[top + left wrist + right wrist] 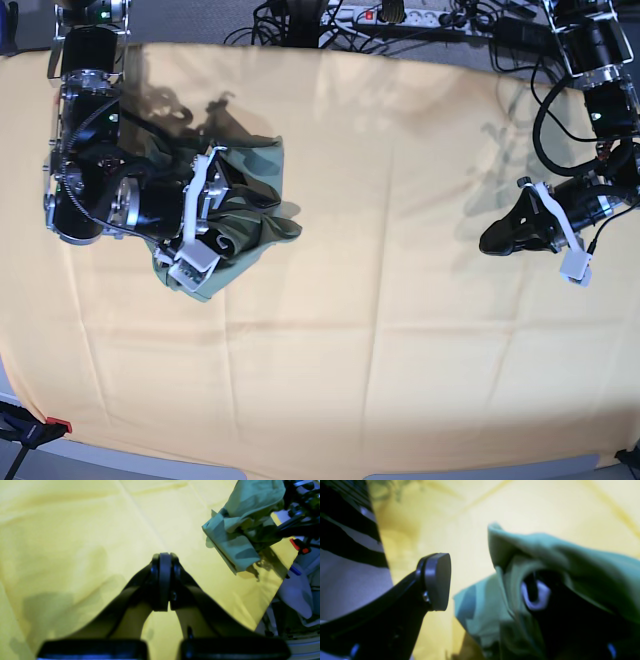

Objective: Fold the T-shirt properly
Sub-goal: 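Lift the shirt's end with the right gripper and fold it over the bundle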

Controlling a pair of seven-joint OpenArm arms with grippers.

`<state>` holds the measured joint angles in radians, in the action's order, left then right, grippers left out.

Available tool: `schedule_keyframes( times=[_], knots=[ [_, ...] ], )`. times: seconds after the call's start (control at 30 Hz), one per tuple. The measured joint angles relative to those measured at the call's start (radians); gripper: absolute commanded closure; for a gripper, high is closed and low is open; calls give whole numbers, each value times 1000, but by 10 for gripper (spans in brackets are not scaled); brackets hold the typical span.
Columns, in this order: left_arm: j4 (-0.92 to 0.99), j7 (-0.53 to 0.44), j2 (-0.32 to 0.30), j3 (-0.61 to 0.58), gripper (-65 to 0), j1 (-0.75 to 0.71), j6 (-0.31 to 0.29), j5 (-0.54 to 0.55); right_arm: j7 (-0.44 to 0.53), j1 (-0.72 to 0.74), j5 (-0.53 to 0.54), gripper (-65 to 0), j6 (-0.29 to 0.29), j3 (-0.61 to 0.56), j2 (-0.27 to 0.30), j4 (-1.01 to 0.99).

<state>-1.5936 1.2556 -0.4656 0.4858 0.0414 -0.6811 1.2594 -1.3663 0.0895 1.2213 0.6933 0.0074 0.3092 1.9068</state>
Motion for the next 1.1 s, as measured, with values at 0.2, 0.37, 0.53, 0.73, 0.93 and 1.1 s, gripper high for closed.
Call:
schedule_keyframes(
  times=[0.2,0.37,0.53,0.73,0.93,1.1],
  knots=[
    [0,0,0,0,0,-8,0,-3,-45,0,-47,-405,0,-2,53,2],
    [0,-18,0,0,0,-8,0,-3,-46,-4,-66,-405,0,21,89,48],
    [0,-18,0,0,0,-8,0,-4,-34,2,-58,-405,0,85,98,122],
    [0,-18,0,0,0,-8,0,-15,-29,0,-62,-405,0,134,98,124],
    [0,-18,0,0,0,-8,0,-16,64,0,-98,-405,1,233,98,124],
    [0,-18,0,0,0,-8,0,-15,148,0,-235,-405,-13,248,98,71]
  ],
)
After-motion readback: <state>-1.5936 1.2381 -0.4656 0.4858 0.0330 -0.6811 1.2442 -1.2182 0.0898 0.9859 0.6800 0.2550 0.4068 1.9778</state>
